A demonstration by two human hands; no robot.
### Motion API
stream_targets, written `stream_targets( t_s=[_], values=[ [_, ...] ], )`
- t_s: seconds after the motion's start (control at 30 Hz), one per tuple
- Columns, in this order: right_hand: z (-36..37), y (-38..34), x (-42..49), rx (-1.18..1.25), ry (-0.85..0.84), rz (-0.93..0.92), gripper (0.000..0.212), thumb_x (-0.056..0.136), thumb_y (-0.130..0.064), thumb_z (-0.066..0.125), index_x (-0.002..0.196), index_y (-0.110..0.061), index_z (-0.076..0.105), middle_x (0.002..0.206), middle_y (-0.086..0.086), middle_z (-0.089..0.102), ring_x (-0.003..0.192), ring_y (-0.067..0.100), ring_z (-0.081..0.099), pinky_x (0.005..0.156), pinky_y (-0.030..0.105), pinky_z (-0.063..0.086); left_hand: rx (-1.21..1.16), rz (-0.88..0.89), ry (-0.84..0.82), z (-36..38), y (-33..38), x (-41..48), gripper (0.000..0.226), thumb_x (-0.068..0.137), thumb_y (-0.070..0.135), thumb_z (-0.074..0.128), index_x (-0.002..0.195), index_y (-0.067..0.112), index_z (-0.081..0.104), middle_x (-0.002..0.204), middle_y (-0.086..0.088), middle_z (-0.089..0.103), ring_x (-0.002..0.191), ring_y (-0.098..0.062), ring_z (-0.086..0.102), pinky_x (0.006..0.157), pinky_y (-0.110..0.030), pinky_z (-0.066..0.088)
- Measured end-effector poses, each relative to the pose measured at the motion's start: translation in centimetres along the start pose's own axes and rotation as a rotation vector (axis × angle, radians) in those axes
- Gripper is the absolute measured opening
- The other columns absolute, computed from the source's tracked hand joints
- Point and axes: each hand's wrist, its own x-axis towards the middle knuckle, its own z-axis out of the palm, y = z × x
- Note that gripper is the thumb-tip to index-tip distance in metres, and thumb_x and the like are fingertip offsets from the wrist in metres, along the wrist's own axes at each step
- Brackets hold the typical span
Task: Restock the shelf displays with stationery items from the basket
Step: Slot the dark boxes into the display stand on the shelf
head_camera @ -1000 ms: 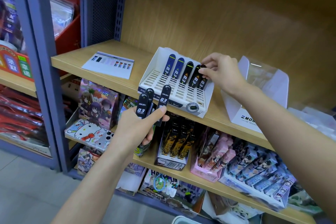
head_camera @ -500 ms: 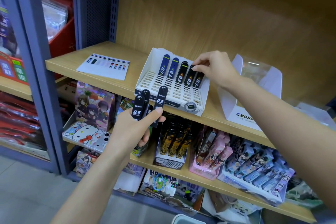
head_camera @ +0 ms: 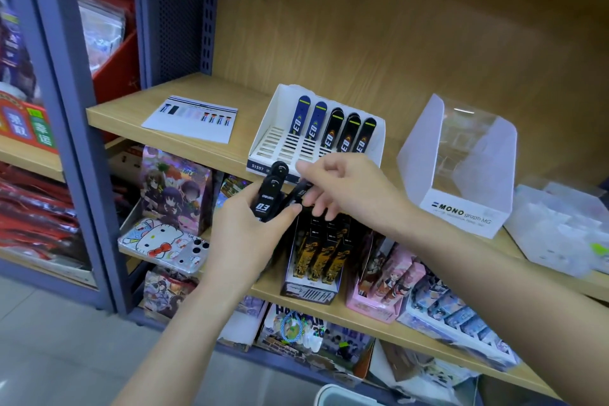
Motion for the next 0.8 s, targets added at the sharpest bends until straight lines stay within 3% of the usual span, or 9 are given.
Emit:
stream_targets(
  t_s=[0.07, 0.13, 0.2, 0.3, 0.43, 0.53, 0.7, 0.8],
  values=[
    [-0.3, 0.3, 0.2, 0.031, 0.002, -0.001, 0.022, 0.095, -0.028, 0.054, 0.087, -0.01, 0.063, 0.067, 0.005, 0.067, 0.057, 0.013, 0.062, 0.058, 0.023, 0.055, -0.003, -0.007, -0.039, 0.0, 0.2, -0.2, 0.021, 0.077, 0.023, 0.076, 0.076, 0.035, 0.06, 0.053, 0.018, 0.06, 0.052, 0.002, 0.055, 0.048, -0.007, 0.037],
    [-0.9, 0.7, 0.1, -0.007, 0.007, -0.022, 0.014, 0.098, -0.021, 0.05, 0.098, -0.014, 0.062, 0.074, 0.007, 0.068, 0.058, 0.009, 0.063, 0.064, 0.021, 0.056, -0.14, -0.092, -0.079, -0.1, 0.3, -0.2, 0.013, 0.08, 0.022, 0.074, 0.079, 0.023, 0.061, 0.041, 0.01, 0.05, 0.036, -0.004, 0.042, 0.038, -0.013, 0.033],
    [-1.5, 1.3, -0.2, 0.012, 0.019, -0.052, 0.014, 0.098, -0.016, 0.05, 0.107, -0.014, 0.059, 0.074, 0.003, 0.068, 0.06, 0.006, 0.064, 0.065, 0.017, 0.054, -0.234, -0.167, -0.079, -0.3, 0.3, -0.1, 0.01, 0.084, 0.023, 0.069, 0.082, 0.017, 0.061, 0.037, 0.006, 0.042, 0.031, -0.007, 0.034, 0.034, -0.017, 0.029],
    [-2.7, 1.6, -0.8, 0.105, 0.094, -0.105, 0.01, 0.092, -0.011, 0.058, 0.101, -0.015, 0.06, 0.071, -0.001, 0.068, 0.064, 0.009, 0.067, 0.071, 0.021, 0.056, -0.26, -0.202, -0.106, -0.3, 0.4, -0.1, 0.014, 0.087, 0.027, 0.065, 0.08, 0.017, 0.059, 0.037, 0.005, 0.044, 0.032, -0.009, 0.032, 0.035, -0.019, 0.028],
    [-5.6, 1.8, -0.2, 0.112, 0.335, -0.205, 0.012, 0.088, -0.007, 0.064, 0.088, -0.018, 0.061, 0.062, -0.003, 0.066, 0.062, 0.009, 0.066, 0.068, 0.021, 0.056, -0.303, -0.263, -0.164, -0.2, 0.5, -0.3, 0.022, 0.089, 0.028, 0.063, 0.075, 0.013, 0.055, 0.038, 0.008, 0.047, 0.033, -0.008, 0.033, 0.035, -0.018, 0.029],
    [-8.0, 2.7, 1.3, -0.023, 0.557, -0.254, 0.014, 0.089, -0.008, 0.063, 0.086, -0.02, 0.059, 0.07, 0.001, 0.064, 0.064, 0.01, 0.065, 0.071, 0.027, 0.056, -0.308, -0.295, -0.188, -0.1, 0.1, -0.2, 0.025, 0.088, 0.029, 0.065, 0.073, 0.015, 0.05, 0.041, 0.007, 0.043, 0.034, -0.01, 0.033, 0.036, -0.019, 0.031],
    [-9.5, 4.4, 3.8, -0.234, 0.626, -0.269, 0.008, 0.09, -0.009, 0.061, 0.092, -0.016, 0.058, 0.076, 0.002, 0.059, 0.057, -0.002, 0.059, 0.067, 0.019, 0.053, -0.294, -0.288, -0.185, 0.0, -0.2, -0.1, 0.024, 0.088, 0.03, 0.064, 0.087, 0.013, 0.047, 0.045, -0.001, 0.044, 0.038, -0.014, 0.034, 0.042, -0.022, 0.035],
    [-9.0, 4.7, 4.8, -0.321, 0.555, -0.279, 0.007, 0.09, -0.009, 0.06, 0.092, -0.015, 0.057, 0.074, -0.005, 0.055, 0.063, 0.003, 0.058, 0.069, 0.02, 0.05, -0.297, -0.305, -0.175, 0.0, -0.4, 0.0, 0.039, 0.088, 0.032, 0.063, 0.113, 0.007, 0.046, 0.044, 0.0, 0.045, 0.037, -0.013, 0.034, 0.047, -0.024, 0.036]
  ],
)
